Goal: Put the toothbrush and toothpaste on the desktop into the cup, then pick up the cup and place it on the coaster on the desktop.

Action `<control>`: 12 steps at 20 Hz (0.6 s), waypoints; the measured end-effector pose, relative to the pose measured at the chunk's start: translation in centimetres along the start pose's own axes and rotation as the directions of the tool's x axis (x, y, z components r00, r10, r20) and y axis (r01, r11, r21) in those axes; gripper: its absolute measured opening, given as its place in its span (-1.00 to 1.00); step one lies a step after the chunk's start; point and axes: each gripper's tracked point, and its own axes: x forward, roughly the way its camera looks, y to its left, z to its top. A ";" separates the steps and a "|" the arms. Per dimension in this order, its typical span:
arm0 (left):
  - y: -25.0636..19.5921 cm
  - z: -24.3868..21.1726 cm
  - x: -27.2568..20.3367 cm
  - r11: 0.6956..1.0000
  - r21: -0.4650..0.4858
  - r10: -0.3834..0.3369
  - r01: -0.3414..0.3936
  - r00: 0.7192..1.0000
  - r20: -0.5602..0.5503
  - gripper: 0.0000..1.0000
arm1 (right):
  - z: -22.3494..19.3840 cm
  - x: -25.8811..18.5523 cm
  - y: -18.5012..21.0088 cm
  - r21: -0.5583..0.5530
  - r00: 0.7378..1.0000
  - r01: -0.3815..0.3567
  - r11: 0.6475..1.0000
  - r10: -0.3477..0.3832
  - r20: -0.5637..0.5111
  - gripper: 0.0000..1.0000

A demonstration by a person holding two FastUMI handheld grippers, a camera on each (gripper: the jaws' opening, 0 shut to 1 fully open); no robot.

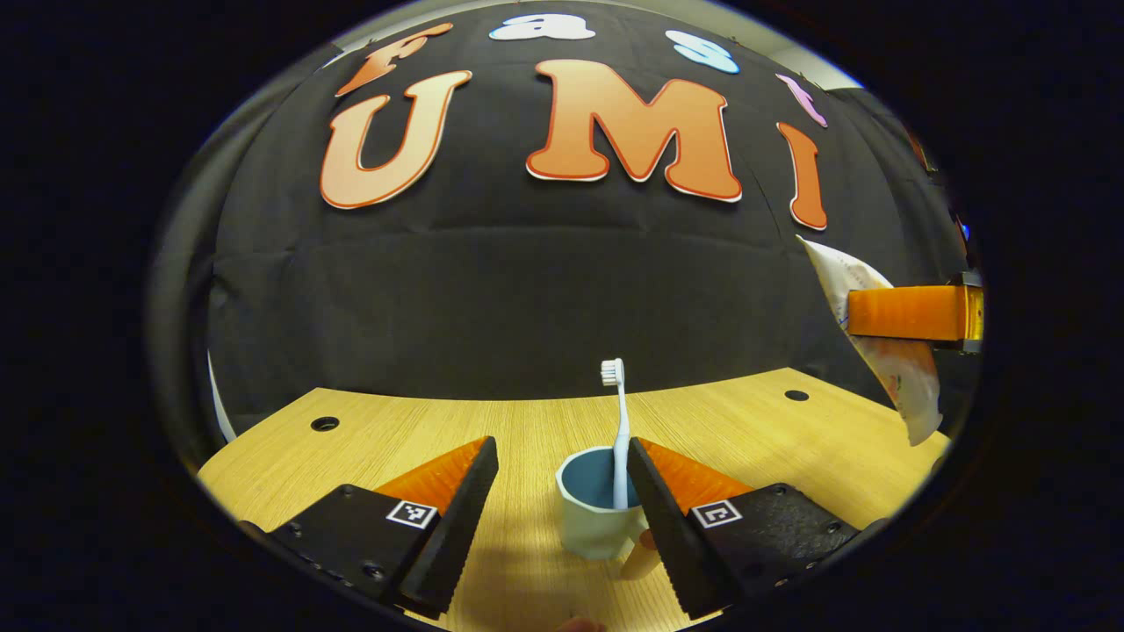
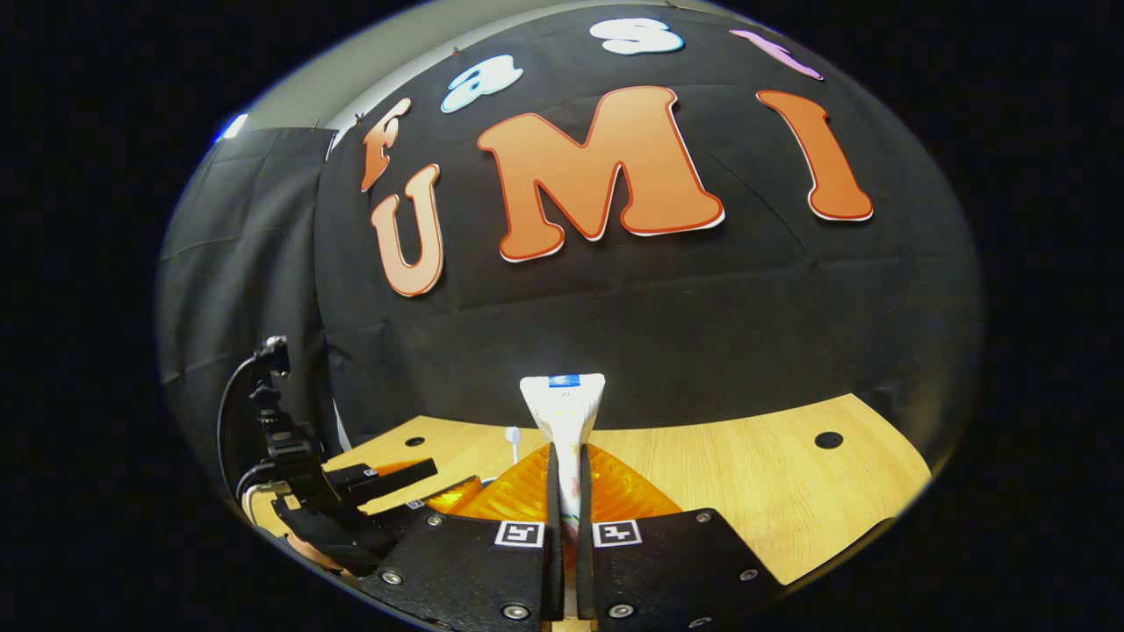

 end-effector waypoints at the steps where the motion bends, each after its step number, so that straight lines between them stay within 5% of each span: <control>1: 0.3 0.1 -0.8 1.000 -0.006 0.004 -0.004 1.000 0.003 0.80 | 0.2 0.3 0.5 0.001 1.000 -0.011 1.000 0.011 0.007 -0.89; 7: 0.6 1.5 -5.0 1.000 -0.005 -0.020 0.020 1.000 0.002 0.94 | 1.4 2.0 4.0 0.029 0.989 -0.129 0.991 0.126 0.073 -0.85; 12: 1.5 2.0 -7.6 1.000 -0.003 -0.016 0.016 1.000 0.013 0.94 | 1.9 3.8 5.4 -0.010 0.981 -0.151 0.988 0.151 0.119 -0.85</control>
